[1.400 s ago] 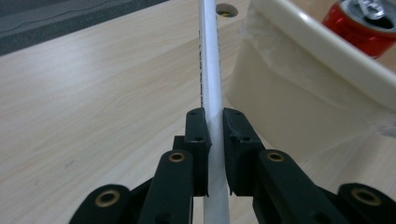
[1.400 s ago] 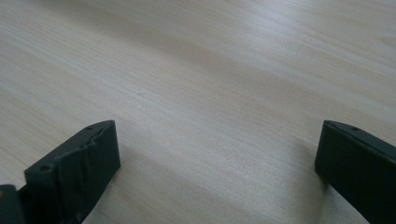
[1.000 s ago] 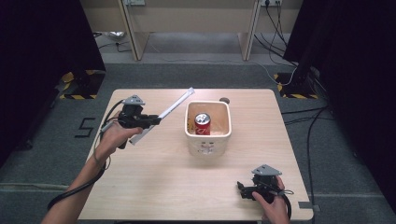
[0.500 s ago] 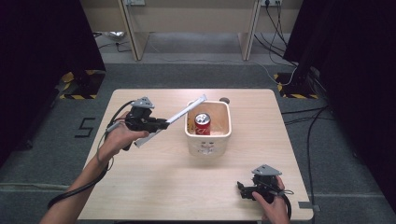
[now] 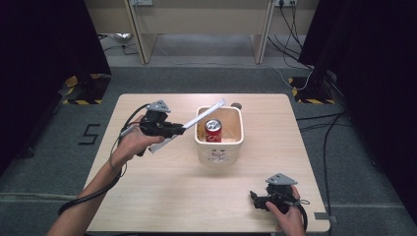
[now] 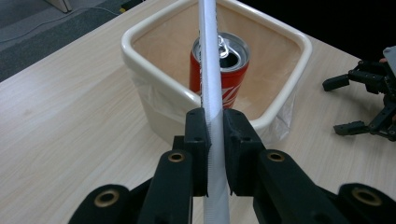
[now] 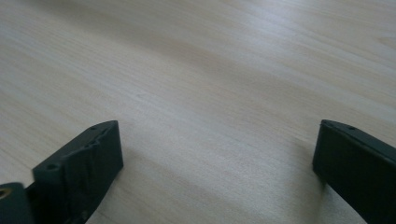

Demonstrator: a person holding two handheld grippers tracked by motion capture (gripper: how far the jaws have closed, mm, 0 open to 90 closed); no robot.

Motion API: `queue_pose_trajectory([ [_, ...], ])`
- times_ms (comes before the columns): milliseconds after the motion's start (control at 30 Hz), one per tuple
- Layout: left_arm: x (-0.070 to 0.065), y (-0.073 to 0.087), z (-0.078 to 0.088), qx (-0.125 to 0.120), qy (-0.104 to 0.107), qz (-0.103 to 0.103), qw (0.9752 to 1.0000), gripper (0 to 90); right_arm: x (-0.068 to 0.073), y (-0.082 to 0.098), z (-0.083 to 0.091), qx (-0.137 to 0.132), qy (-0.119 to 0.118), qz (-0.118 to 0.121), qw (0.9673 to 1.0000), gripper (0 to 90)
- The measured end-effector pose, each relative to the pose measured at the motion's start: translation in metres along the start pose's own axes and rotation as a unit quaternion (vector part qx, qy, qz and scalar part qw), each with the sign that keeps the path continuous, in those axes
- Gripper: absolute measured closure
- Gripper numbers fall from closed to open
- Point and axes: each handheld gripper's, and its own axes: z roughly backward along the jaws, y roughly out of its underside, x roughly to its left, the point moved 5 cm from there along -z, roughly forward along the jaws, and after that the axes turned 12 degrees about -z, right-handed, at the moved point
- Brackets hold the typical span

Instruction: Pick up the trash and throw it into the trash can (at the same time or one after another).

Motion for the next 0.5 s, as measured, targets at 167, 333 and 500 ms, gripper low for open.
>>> queue_pose_trajectory([
  [167, -0.003, -0.007, -0.005, -0.007, 0.005, -0.003, 1.0, 80.0, 0.0, -0.007, 0.009, -0.023, -0.01, -0.006, 0.9997, 16.5],
  [333, -0.005, -0.012, -0.008, -0.008, 0.006, -0.006, 0.9999, 80.0, 0.009, -0.03, 0.025, -0.05, -0.046, -0.016, 0.9975, 15.3],
  [500, -0.007, -0.021, -0.008, -0.012, 0.006, -0.012, 0.9998, 80.0, 0.022, -0.065, 0.039, -0.086, -0.07, -0.005, 0.9938, 15.3],
])
